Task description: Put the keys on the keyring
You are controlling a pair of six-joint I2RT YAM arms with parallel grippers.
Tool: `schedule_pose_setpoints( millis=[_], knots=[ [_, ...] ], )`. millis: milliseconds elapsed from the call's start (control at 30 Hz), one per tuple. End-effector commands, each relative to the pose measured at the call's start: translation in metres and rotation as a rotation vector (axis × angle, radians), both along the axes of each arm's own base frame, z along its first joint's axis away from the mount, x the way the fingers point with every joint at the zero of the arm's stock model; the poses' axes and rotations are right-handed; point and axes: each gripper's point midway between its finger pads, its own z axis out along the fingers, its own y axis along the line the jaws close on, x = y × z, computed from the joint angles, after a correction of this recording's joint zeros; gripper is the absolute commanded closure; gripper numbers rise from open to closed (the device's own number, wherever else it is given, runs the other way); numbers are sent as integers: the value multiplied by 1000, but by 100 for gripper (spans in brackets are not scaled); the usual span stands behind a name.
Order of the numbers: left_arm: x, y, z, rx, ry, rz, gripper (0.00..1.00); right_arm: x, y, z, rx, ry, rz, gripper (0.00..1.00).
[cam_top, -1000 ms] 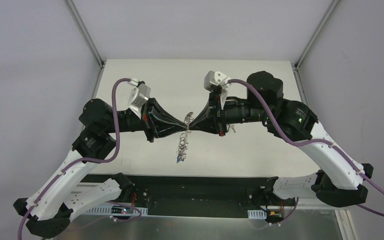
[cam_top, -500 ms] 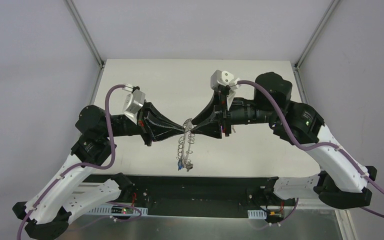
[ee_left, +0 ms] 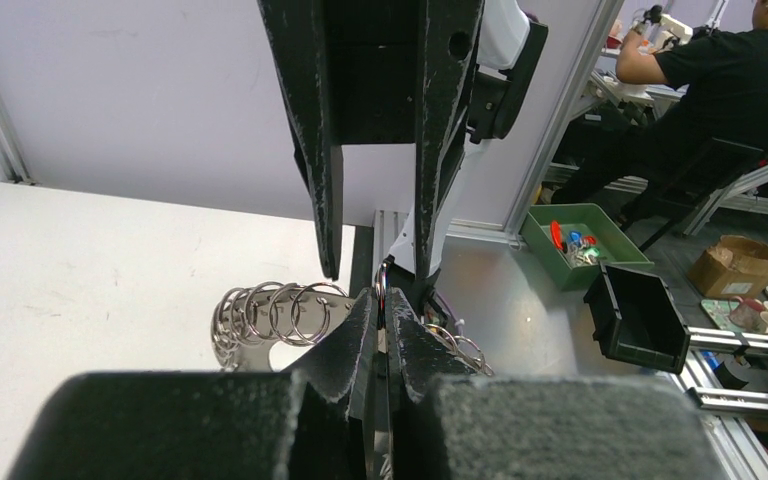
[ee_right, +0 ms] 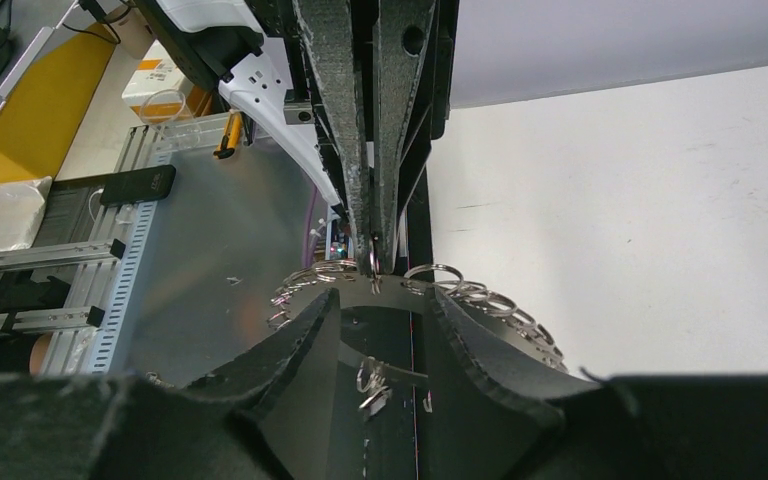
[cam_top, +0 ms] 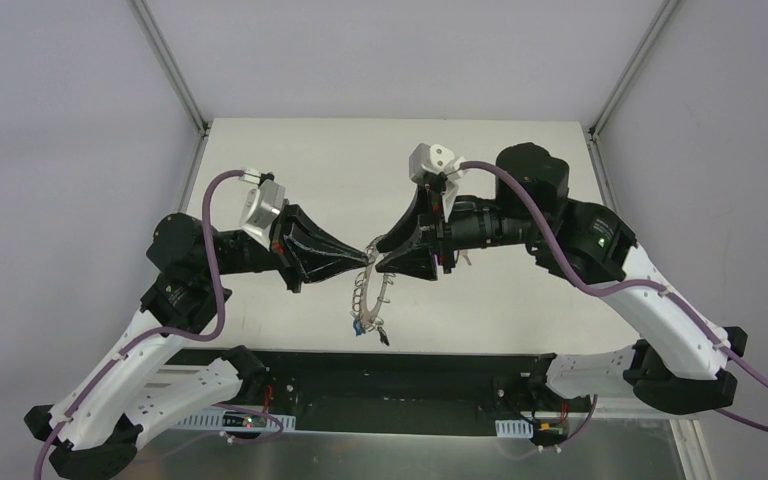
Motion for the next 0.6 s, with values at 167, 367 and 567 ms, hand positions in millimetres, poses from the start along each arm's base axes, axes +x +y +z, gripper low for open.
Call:
schedule_pose_setpoints(
  millis=[167, 367, 567],
  knots=[
    [-9, 7, 21, -74, -76, -6, 100, -7, 9, 21, 58, -60, 53, 61],
    [-8, 7, 20, -71, -72, -5, 100, -9, 10, 21, 57, -77, 51, 65],
    [-8, 6, 20, -71, -70, -5, 100, -9, 10, 20, 55, -84, 50, 76]
  ],
)
